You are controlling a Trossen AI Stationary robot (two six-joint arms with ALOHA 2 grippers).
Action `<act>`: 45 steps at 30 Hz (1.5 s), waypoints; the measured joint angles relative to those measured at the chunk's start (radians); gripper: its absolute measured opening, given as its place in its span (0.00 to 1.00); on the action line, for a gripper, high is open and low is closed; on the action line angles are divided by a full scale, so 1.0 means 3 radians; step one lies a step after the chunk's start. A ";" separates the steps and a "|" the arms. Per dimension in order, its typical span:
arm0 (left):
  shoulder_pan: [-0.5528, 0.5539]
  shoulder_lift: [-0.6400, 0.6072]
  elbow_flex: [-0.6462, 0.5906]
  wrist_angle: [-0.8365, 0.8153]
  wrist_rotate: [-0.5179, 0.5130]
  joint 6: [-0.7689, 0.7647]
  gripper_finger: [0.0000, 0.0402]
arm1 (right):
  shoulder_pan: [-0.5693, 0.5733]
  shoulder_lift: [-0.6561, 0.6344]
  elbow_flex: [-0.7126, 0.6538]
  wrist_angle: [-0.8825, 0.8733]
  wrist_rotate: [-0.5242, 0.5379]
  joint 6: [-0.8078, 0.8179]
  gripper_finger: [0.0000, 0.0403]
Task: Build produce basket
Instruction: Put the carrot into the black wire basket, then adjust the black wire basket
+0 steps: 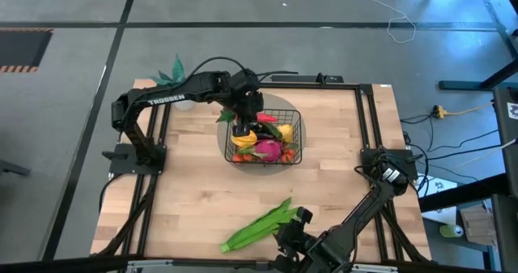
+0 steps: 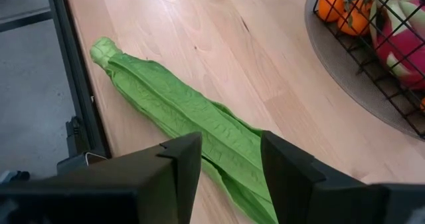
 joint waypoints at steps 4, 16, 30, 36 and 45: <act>0.0000 0.0000 0.0000 -0.0001 0.0000 -0.0004 0.20 | 0.0000 0.0000 0.0000 0.0000 -0.0001 0.0000 0.36; -0.0006 0.0000 0.0000 0.0021 -0.0525 -0.0180 0.37 | -0.0001 0.0000 0.0000 0.0008 -0.0007 0.0001 0.36; -0.0030 0.0000 0.0000 0.0038 -0.0303 -0.0410 0.42 | -0.0001 0.0000 0.0000 0.0019 -0.0006 0.0001 0.36; -0.0163 0.0000 0.0000 -0.0190 -0.0303 -0.0868 0.42 | 0.0000 0.0000 0.0000 0.0080 -0.0006 0.0001 0.36; -0.0587 0.0000 -0.0001 -0.1147 -0.0367 -0.0871 0.42 | 0.0000 0.0000 0.0000 0.0105 -0.0006 0.0001 0.36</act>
